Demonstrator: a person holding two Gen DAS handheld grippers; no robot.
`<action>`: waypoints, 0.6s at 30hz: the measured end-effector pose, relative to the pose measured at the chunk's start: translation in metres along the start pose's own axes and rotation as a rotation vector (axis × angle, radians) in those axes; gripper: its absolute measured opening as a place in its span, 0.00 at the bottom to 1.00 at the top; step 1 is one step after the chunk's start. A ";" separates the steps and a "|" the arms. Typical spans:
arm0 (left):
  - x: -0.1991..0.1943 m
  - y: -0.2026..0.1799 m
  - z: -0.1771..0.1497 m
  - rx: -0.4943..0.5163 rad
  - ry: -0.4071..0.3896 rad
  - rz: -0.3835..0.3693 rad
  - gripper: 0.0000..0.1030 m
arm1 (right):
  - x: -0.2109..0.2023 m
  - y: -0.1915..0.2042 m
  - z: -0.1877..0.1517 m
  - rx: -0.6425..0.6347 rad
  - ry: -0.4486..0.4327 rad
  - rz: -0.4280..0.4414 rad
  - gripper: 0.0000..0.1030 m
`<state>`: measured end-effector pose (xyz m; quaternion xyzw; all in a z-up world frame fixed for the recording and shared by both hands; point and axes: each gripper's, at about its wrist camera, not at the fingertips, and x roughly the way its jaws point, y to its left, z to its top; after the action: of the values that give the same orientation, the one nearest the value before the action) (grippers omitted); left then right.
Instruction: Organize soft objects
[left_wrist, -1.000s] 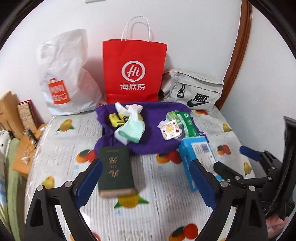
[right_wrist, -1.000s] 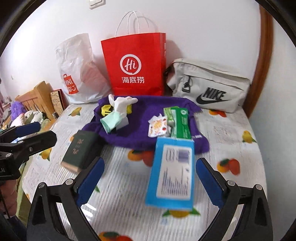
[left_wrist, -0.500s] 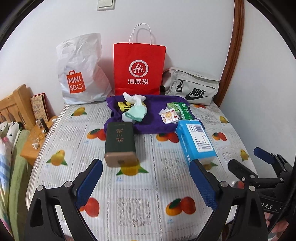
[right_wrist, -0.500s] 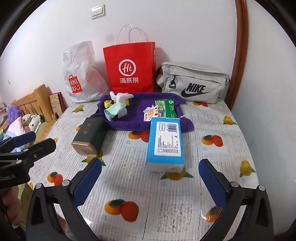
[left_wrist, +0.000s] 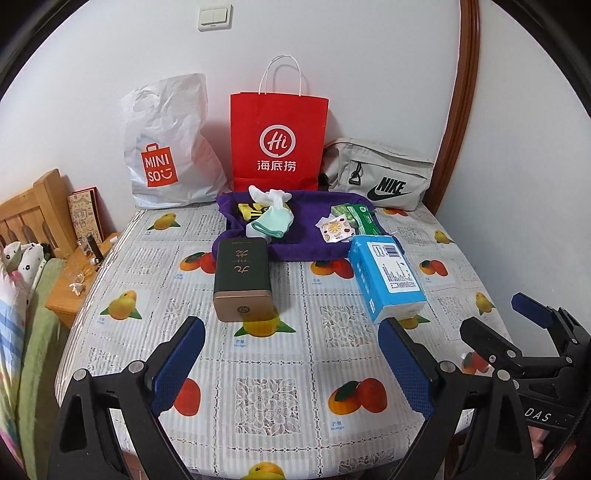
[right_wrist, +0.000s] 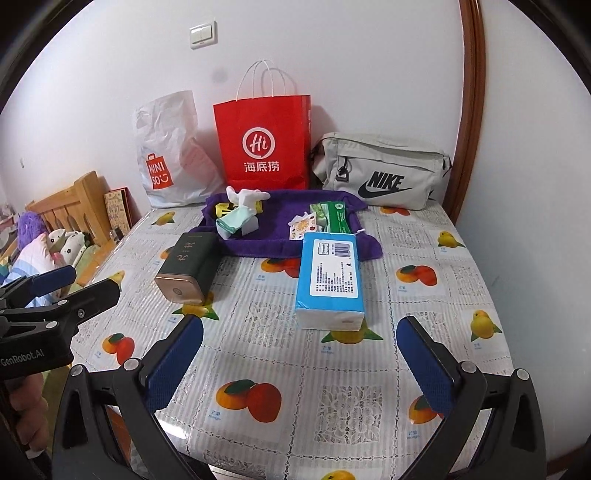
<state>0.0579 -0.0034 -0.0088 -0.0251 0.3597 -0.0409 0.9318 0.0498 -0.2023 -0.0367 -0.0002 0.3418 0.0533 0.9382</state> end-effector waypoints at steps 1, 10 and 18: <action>0.000 0.000 0.000 0.001 -0.001 0.000 0.92 | -0.001 0.001 -0.001 0.002 0.000 -0.002 1.00; -0.006 -0.001 -0.002 0.001 -0.005 -0.004 0.92 | -0.006 0.001 -0.002 0.005 -0.007 -0.007 1.00; -0.005 -0.002 -0.002 0.006 -0.003 -0.007 0.92 | -0.009 0.001 -0.003 0.006 -0.010 -0.008 1.00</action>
<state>0.0524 -0.0046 -0.0066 -0.0237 0.3581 -0.0451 0.9323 0.0408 -0.2020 -0.0333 0.0016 0.3374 0.0487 0.9401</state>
